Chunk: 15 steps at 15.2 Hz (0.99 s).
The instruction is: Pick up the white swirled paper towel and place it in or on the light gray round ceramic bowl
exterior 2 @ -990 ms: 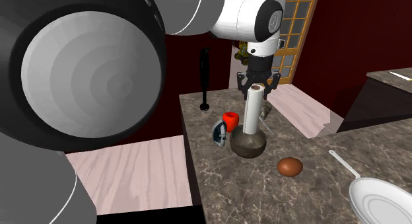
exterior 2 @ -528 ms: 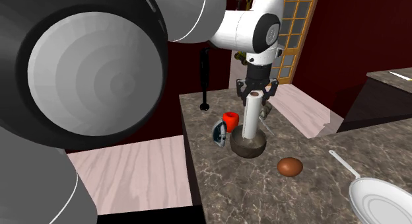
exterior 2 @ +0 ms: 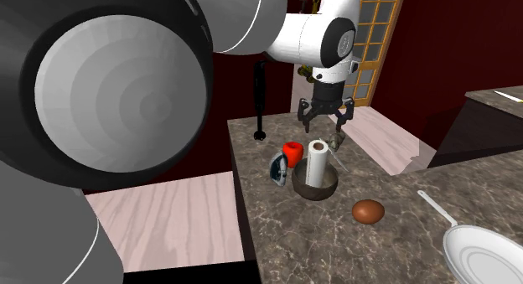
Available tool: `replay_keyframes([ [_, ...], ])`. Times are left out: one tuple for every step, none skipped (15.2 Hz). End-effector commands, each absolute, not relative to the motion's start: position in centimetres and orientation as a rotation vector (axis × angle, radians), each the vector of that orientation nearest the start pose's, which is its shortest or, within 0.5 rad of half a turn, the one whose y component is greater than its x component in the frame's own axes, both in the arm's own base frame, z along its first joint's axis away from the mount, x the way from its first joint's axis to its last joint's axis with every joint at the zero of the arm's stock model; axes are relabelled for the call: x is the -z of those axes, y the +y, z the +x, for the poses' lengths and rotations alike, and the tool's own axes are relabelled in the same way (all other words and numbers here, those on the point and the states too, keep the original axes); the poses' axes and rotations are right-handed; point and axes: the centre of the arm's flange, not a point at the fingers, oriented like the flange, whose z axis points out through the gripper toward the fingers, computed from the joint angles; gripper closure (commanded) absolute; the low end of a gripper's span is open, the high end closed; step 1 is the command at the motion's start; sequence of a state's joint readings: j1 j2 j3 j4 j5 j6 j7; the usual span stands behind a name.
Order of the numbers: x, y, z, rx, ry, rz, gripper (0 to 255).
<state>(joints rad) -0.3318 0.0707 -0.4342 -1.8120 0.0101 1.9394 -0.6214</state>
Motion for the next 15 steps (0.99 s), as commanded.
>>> replay_keyframes([
  [-50.5,-40.3,42.8,0.057,0.233,-3.189,0],
  [-50.5,-40.3,42.8,0.057,0.233,-3.189,0],
  [-50.5,-40.3,42.8,0.057,0.233,-3.189,0],
  [-51.8,-40.2,42.8,0.057,0.233,-3.189,0],
  [-53.1,-40.2,42.8,0.057,0.233,-3.189,0],
  [-54.4,-40.1,42.7,0.057,0.233,-3.189,0],
  [-55.5,-40.0,42.7,0.057,0.233,-3.189,0],
  [-55.5,-40.0,42.7,0.057,0.233,-3.189,0],
  [-55.5,-40.0,42.7,0.057,0.233,-3.189,0],
  [-55.5,-40.0,42.7,0.057,0.233,-3.189,0],
  [-55.5,-40.0,42.7,0.057,0.233,-3.189,0],
  [-55.5,-40.0,42.7,0.057,0.233,-3.189,0],
  [-55.5,-40.0,42.7,0.057,0.233,-3.189,0],
  [-55.5,-40.0,42.7,0.057,0.233,-3.189,0],
  [-55.5,-40.0,42.7,0.057,0.233,-3.189,0],
])
